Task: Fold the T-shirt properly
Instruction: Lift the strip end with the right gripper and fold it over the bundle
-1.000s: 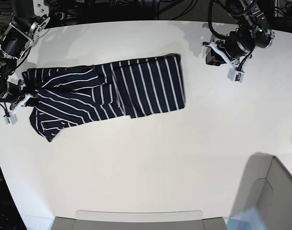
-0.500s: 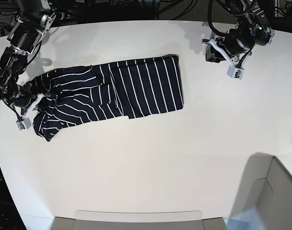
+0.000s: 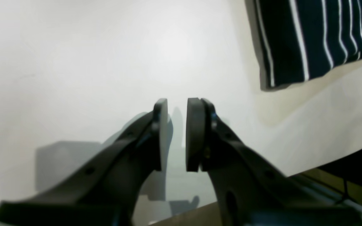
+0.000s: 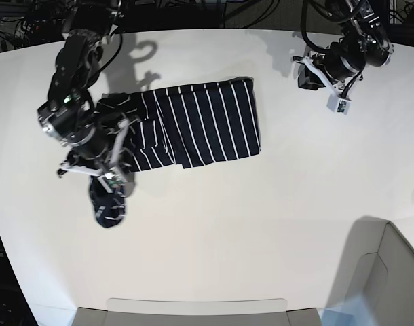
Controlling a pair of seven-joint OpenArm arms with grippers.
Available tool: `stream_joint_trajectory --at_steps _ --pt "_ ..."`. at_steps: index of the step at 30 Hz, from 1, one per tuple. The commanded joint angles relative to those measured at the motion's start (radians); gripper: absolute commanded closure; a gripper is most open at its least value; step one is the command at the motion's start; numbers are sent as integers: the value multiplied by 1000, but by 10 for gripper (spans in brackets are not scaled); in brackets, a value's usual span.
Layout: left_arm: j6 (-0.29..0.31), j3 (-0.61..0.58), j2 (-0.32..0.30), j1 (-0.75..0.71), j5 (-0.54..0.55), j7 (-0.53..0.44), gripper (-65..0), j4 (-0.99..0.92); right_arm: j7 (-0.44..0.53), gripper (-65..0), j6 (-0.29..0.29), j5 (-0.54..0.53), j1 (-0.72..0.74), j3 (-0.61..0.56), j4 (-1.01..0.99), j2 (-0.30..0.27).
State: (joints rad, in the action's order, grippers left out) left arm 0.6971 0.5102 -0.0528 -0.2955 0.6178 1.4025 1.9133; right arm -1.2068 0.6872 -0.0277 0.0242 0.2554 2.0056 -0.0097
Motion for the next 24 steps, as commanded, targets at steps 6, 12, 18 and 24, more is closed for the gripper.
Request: stream_joint_trajectory --at_steps 6,12,18,24 --pt "1 95 -9 5 14 -6 -102 13 34 0 11 154 -43 -225 59 78" --pt "1 110 -9 3 14 -6 -102 13 34 0 11 234 -69 -462 59 95" --pt "1 110 -9 3 14 -6 -102 12 34 0 11 358 -89 -683 59 121" --pt "1 107 -9 6 14 -6 -102 1 35 0 11 406 -65 -786 -21 152"
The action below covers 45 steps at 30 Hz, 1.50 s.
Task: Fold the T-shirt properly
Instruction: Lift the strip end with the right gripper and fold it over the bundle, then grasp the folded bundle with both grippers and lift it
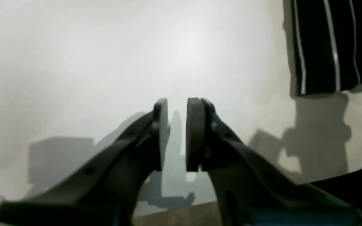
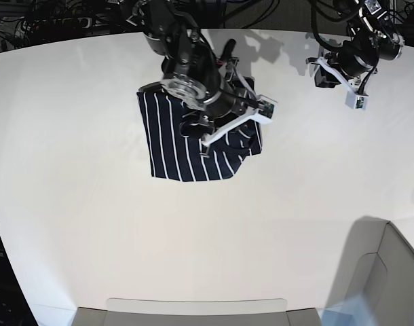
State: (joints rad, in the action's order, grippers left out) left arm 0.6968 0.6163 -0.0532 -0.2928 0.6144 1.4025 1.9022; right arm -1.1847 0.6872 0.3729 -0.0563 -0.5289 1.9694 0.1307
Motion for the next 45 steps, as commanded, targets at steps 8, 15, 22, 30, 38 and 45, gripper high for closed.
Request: stream_joint_trajectory --at_steps 8,15,22,30,38,45 --pt "1 3 -9 2 17 -6 -102 -5 6 0 11 1 46 -1 -109 22" --pt "1 6 -9 4 17 -6 -102 -8 9 -288 11 -139 39 -24 -2 17" --pt "1 6 -9 7 17 -6 -102 -91 12 -307 11 -326 82 37 98 19" --pt "1 6 -9 7 17 -6 -102 -105 4 -38 11 -186 131 407 95 -45" --pt "1 3 -9 16 17 -6 -102 -105 -100 0 11 -120 3 111 23 -150" --pt "1 4 -9 42 17 -6 -102 -105 -108 0 11 -113 -35 -139 97 -131"
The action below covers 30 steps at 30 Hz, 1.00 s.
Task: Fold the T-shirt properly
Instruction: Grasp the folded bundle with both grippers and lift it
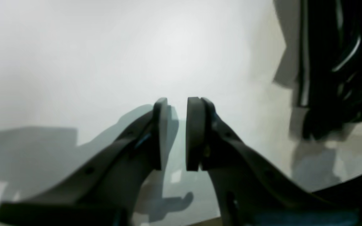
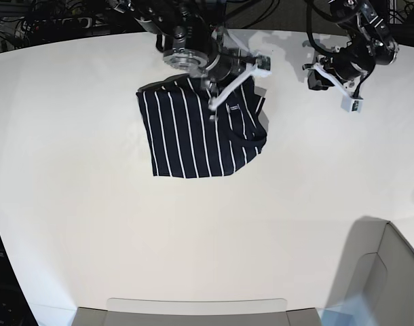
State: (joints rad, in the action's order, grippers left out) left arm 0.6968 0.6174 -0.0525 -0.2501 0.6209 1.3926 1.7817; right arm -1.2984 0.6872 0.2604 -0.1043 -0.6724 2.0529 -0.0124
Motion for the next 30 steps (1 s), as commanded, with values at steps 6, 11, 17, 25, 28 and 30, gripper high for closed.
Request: stream_joint_trajectory --at_steps 6,11,17,25,28,30 --pt "1 -6 -8 -1 11 4 -99 27 9 0 11 35 151 231 8 22" --pt "1 -152 -10 18 11 4 0 125 10 0 11 35 349 495 -136 16" --pt "1 -419 -13 24 12 4 0 241 73 0 11 35 536 586 -452 -22" --pt "1 -881 -154 50 11 -144 0 224 259 0 11 41 581 584 -719 -21" --pt "-90 -974 -177 93 11 -175 0 157 262 0 11 41 559 546 -746 -27" --pt "-136 -991 -180 133 11 -175 0 86 262 0 11 43 518 497 -739 -48"
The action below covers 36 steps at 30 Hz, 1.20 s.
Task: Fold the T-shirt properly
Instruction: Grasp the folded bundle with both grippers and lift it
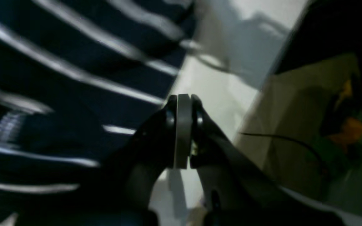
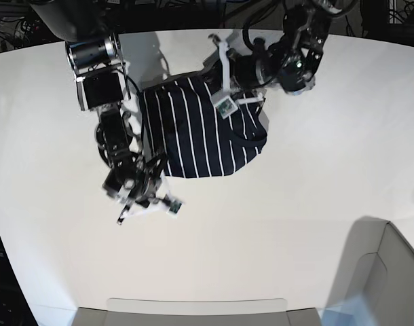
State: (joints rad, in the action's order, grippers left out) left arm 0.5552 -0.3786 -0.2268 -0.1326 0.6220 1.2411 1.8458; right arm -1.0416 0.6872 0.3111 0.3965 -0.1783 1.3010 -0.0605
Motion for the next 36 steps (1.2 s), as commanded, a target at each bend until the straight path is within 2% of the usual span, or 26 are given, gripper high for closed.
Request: stream_joint_trajectory --at_steps 1,5,8,10,13,16,18,22,25,28,31,36 --pt "-19 14 -6 29 9 -28 0 -15 5 0 11 -8 -5 -31 30 -26" --pt "-120 146 -4 83 9 -33 0 -104 -15 0 11 -8 -117 -177 125 -106" --pt "-160 303 4 132 14 -33 0 -127 -130 0 11 -10 -198 -217 272 -137" --pt "-189 413 25 170 14 -28 0 -137 -210 0 11 -10 -262 -215 409 -140" --pt "-195 519 57 207 16 -22 0 -123 -265 0 11 -8 -322 -214 569 -143" --pt "-192 550 76 204 17 -22 0 -68 -286 0 11 18 -348 -166 658 -140" --pt "-188 542 85 193 19 -17 0 -5 -283 0 11 58 -348 -88 671 -123" --pt "-186 376 89 135 57 45 0 64 -279 0 11 136 -265 125 612 -55" --pt "-186 195 89 109 66 44 0 64 -246 0 11 152 -172 217 480 -46" --pt "-189 3 66 104 58 44 0 64 -184 0 11 153 -130 224 369 -40" --pt "-194 -133 20 95 58 42 0 64 -142 0 11 153 -123 219 312 20" --pt "-194 -198 -7 90 58 41 0 59 -53 0 11 155 -138 196 229 106"
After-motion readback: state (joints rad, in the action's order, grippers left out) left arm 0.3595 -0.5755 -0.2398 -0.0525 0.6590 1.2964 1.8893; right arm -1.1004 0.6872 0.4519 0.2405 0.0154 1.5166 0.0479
